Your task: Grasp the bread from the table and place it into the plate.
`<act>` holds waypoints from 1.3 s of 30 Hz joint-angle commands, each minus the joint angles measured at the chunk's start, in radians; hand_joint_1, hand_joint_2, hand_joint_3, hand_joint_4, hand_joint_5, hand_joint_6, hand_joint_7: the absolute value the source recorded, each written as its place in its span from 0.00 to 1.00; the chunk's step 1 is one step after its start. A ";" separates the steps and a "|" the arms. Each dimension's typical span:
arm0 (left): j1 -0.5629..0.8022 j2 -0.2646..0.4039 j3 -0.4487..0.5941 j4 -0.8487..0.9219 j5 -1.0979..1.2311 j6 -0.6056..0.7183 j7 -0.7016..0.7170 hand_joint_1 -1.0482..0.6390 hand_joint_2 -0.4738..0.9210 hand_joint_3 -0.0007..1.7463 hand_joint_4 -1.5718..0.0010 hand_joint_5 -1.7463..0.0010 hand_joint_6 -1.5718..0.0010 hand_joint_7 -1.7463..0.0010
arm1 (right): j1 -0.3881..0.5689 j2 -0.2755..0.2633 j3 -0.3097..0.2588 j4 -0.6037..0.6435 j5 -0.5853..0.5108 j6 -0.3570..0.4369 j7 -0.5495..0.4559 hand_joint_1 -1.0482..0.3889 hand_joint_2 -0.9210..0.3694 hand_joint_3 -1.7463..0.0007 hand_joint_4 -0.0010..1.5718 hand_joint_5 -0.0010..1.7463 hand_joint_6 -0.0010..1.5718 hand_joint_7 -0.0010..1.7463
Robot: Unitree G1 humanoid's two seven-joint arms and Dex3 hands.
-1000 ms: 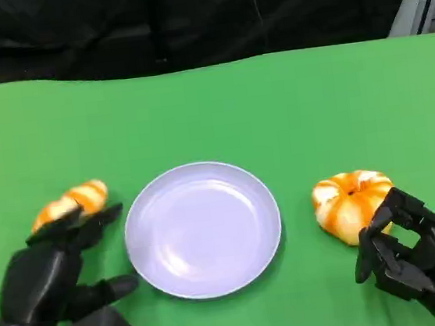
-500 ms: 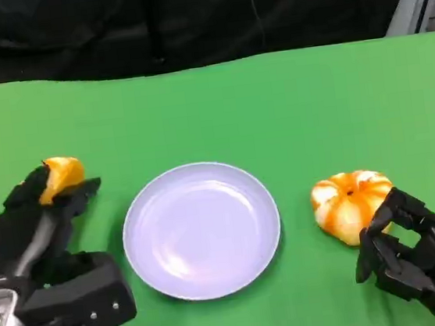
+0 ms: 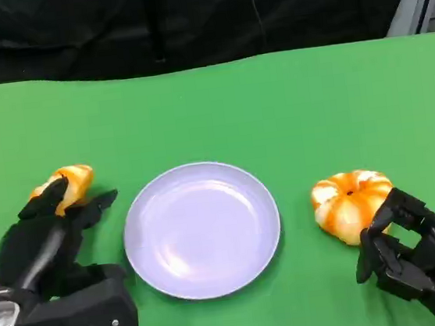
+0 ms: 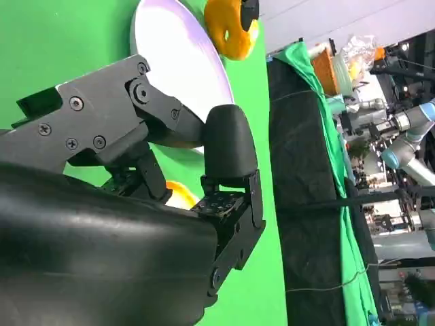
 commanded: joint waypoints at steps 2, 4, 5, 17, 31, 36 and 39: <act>0.064 0.035 0.000 -0.066 0.000 0.014 -0.029 0.16 1.00 0.05 0.82 0.99 0.71 1.00 | -0.004 -0.016 -0.013 0.001 0.010 -0.010 0.002 0.62 0.22 0.44 0.51 1.00 0.39 0.95; 0.085 0.038 0.000 -0.099 0.006 0.021 -0.034 0.16 1.00 0.06 0.82 0.99 0.71 1.00 | -0.004 -0.015 -0.014 0.002 0.011 -0.007 0.000 0.61 0.22 0.44 0.51 1.00 0.39 0.95; 0.099 0.040 0.000 -0.122 0.013 0.028 -0.036 0.16 1.00 0.06 0.82 0.99 0.71 1.00 | -0.003 -0.015 -0.014 -0.001 0.010 -0.001 -0.005 0.61 0.23 0.44 0.51 1.00 0.39 0.95; 0.278 0.064 0.036 -0.453 0.107 0.174 -0.073 0.12 1.00 0.08 0.83 1.00 0.70 1.00 | 0.000 -0.015 -0.014 -0.011 0.007 0.006 -0.016 0.62 0.22 0.43 0.52 1.00 0.40 0.96; 0.247 0.063 0.092 -0.537 0.110 0.262 -0.158 0.14 1.00 0.06 0.81 0.99 0.69 1.00 | -0.007 -0.013 -0.016 0.010 0.006 -0.028 -0.003 0.61 0.22 0.43 0.52 1.00 0.39 0.96; 0.161 0.070 0.089 -0.444 0.124 0.292 -0.159 0.13 1.00 0.07 0.80 0.99 0.70 1.00 | -0.006 -0.015 -0.014 0.009 0.007 -0.029 0.001 0.61 0.22 0.43 0.52 1.00 0.39 0.95; 0.092 0.069 0.089 -0.348 0.110 0.291 -0.150 0.14 1.00 0.08 0.80 0.99 0.70 1.00 | -0.001 -0.016 -0.011 -0.002 0.004 -0.019 -0.006 0.60 0.22 0.42 0.52 1.00 0.39 0.95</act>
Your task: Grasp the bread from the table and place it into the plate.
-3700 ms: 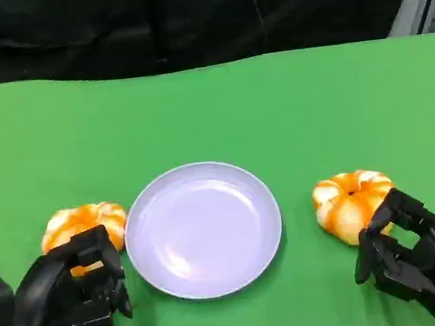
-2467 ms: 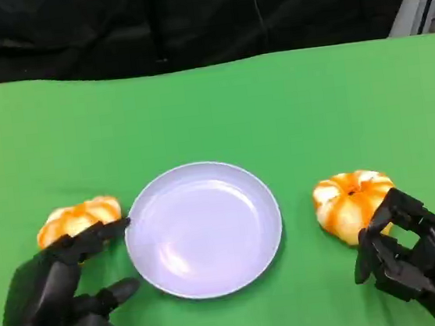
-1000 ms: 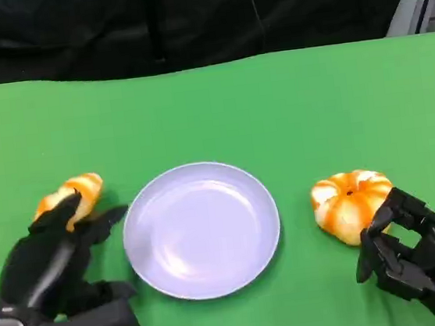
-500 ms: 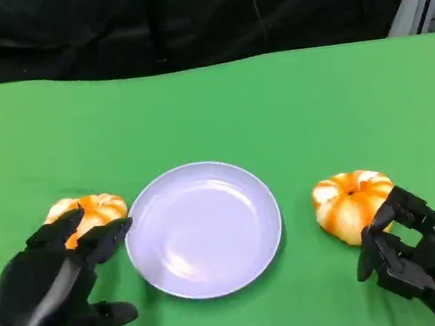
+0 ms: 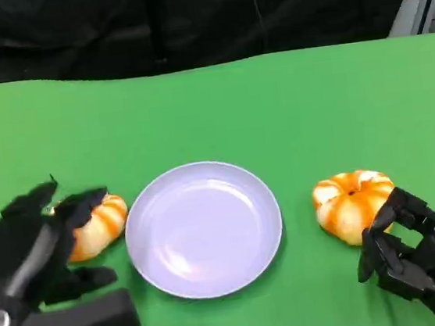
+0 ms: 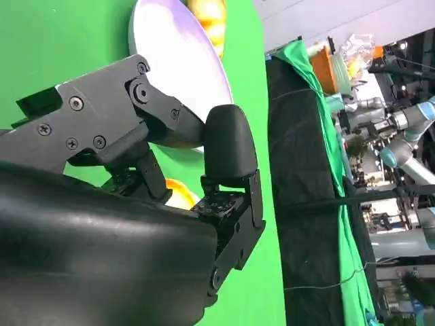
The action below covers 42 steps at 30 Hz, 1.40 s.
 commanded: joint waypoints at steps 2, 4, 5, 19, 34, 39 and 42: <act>-0.111 0.024 0.008 0.167 -0.019 -0.009 0.021 0.15 1.00 0.07 0.80 0.99 0.70 1.00 | 0.007 -0.014 -0.006 -0.025 -0.001 0.005 -0.014 0.60 0.23 0.42 0.52 1.00 0.38 0.96; -0.156 0.021 0.002 0.248 -0.027 -0.029 0.040 0.14 1.00 0.07 0.80 0.99 0.70 1.00 | 0.009 -0.013 -0.005 -0.028 -0.002 0.006 -0.018 0.60 0.23 0.42 0.52 1.00 0.38 0.96; -0.185 0.017 -0.003 0.303 -0.031 -0.046 0.053 0.14 1.00 0.07 0.80 1.00 0.70 1.00 | 0.011 -0.012 -0.004 -0.030 -0.002 0.006 -0.020 0.60 0.23 0.42 0.52 1.00 0.39 0.96; -0.329 -0.018 -0.113 0.606 -0.040 -0.119 0.122 0.10 1.00 0.09 0.82 1.00 0.72 1.00 | 0.020 -0.008 0.004 -0.044 0.000 -0.001 -0.017 0.61 0.23 0.41 0.52 1.00 0.38 0.95; -0.303 -0.023 -0.148 0.584 -0.055 -0.140 0.116 0.11 1.00 0.09 0.81 1.00 0.72 1.00 | 0.023 -0.008 0.007 -0.066 -0.002 0.021 -0.031 0.60 0.24 0.41 0.52 1.00 0.39 0.95; -0.330 -0.021 -0.153 0.646 -0.062 -0.176 0.130 0.12 1.00 0.09 0.80 0.99 0.71 1.00 | 0.024 -0.007 0.006 -0.067 0.002 0.023 -0.028 0.62 0.23 0.41 0.52 1.00 0.39 0.95; -0.376 -0.021 -0.162 0.724 -0.065 -0.207 0.124 0.12 1.00 0.11 0.79 0.99 0.71 1.00 | 0.028 -0.009 0.008 -0.073 0.000 0.026 -0.027 0.62 0.23 0.41 0.52 1.00 0.39 0.94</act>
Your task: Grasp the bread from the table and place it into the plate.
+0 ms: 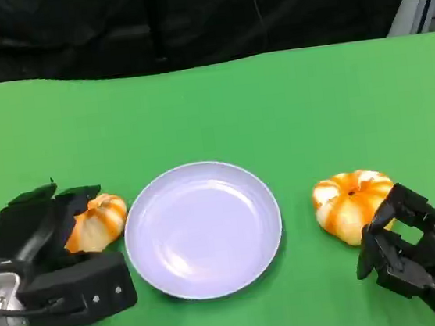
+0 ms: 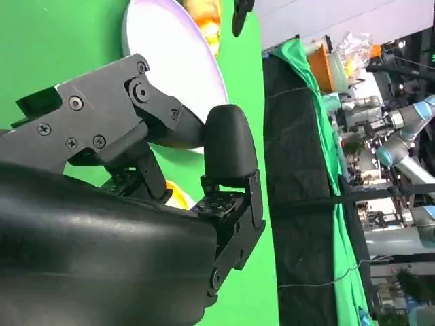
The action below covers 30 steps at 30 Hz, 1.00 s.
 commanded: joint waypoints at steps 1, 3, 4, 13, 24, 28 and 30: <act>-0.071 0.015 -0.017 0.114 -0.011 -0.039 0.002 0.11 1.00 0.12 0.78 0.99 0.71 1.00 | 0.011 -0.013 -0.002 -0.019 0.003 0.009 -0.002 0.62 0.23 0.41 0.52 1.00 0.39 0.94; -0.093 0.012 -0.028 0.150 -0.010 -0.046 0.001 0.11 1.00 0.13 0.77 0.98 0.71 1.00 | 0.015 -0.012 -0.001 -0.027 0.001 0.013 -0.006 0.61 0.23 0.41 0.51 1.00 0.39 0.94; -0.103 0.010 -0.033 0.166 -0.008 -0.047 0.002 0.11 1.00 0.13 0.77 0.98 0.71 1.00 | 0.017 -0.011 0.000 -0.031 0.002 0.016 -0.006 0.61 0.23 0.41 0.51 1.00 0.39 0.95; -0.164 -0.021 -0.067 0.288 -0.015 -0.048 0.010 0.11 1.00 0.14 0.75 0.99 0.70 1.00 | 0.019 -0.008 -0.001 -0.035 0.001 0.015 -0.008 0.61 0.24 0.40 0.52 1.00 0.39 0.95; -0.208 -0.056 -0.090 0.401 -0.034 -0.068 0.037 0.15 1.00 0.13 0.73 0.98 0.69 0.99 | 0.030 -0.005 0.004 -0.072 0.005 0.055 -0.017 0.61 0.24 0.40 0.52 1.00 0.40 0.96; -0.214 -0.063 -0.099 0.426 -0.045 -0.073 0.028 0.21 1.00 0.11 0.70 0.98 0.67 0.99 | 0.034 -0.004 0.005 -0.081 0.004 0.059 -0.020 0.62 0.24 0.40 0.52 1.00 0.39 0.96; -0.218 -0.066 -0.102 0.442 -0.048 -0.080 0.030 0.30 1.00 0.09 0.66 0.97 0.64 0.98 | 0.038 -0.001 0.009 -0.094 -0.005 0.070 -0.037 0.63 0.24 0.40 0.53 1.00 0.39 0.97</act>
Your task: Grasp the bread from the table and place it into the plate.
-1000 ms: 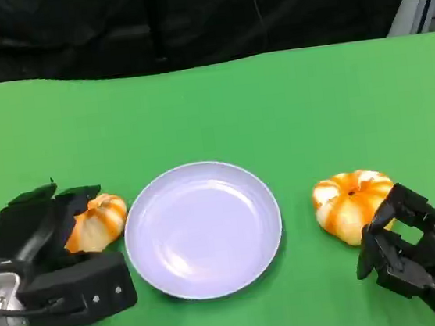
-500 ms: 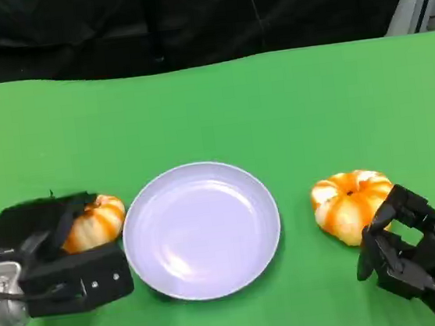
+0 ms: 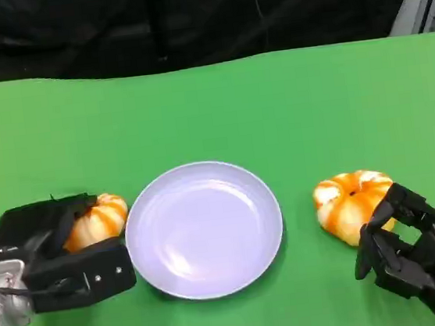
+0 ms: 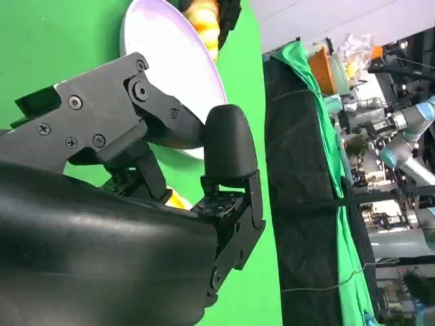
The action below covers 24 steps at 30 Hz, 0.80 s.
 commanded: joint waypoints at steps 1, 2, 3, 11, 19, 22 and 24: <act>-0.011 -0.006 -0.006 0.037 -0.016 -0.013 0.001 0.37 1.00 0.09 0.62 0.96 0.61 0.97 | 0.019 -0.005 0.002 -0.037 -0.009 0.017 -0.030 0.63 0.24 0.40 0.53 1.00 0.40 0.97; -0.013 -0.007 -0.007 0.042 -0.019 -0.015 0.001 0.40 1.00 0.08 0.60 0.96 0.59 0.97 | 0.020 -0.005 0.003 -0.040 -0.012 0.018 -0.035 0.63 0.24 0.40 0.53 1.00 0.40 0.97; -0.014 -0.007 -0.009 0.045 -0.021 -0.016 0.002 0.42 1.00 0.08 0.59 0.95 0.58 0.97 | 0.021 -0.005 0.004 -0.042 -0.013 0.020 -0.038 0.63 0.24 0.40 0.53 1.00 0.40 0.96; 0.009 -0.027 0.010 0.081 -0.068 -0.055 0.110 0.62 1.00 0.11 0.52 0.12 0.56 0.24 | 0.018 -0.008 0.001 -0.028 -0.008 0.001 -0.021 0.62 0.25 0.40 0.53 1.00 0.40 0.97; 0.019 -0.023 0.028 0.066 -0.092 -0.067 0.169 0.64 0.99 0.14 0.57 0.00 0.69 0.00 | 0.016 -0.015 0.000 -0.032 -0.005 0.009 -0.014 0.64 0.24 0.38 0.53 1.00 0.39 0.98; 0.025 -0.017 0.057 0.043 -0.121 -0.080 0.157 0.62 0.99 0.18 0.56 0.00 0.68 0.00 | 0.015 -0.020 -0.004 -0.029 -0.004 0.009 -0.010 0.64 0.23 0.38 0.53 1.00 0.39 0.98; 0.031 -0.012 0.076 0.024 -0.141 -0.091 0.156 0.62 0.97 0.19 0.56 0.00 0.68 0.00 | 0.013 -0.023 -0.007 -0.024 0.000 0.006 0.000 0.64 0.23 0.38 0.53 1.00 0.38 0.98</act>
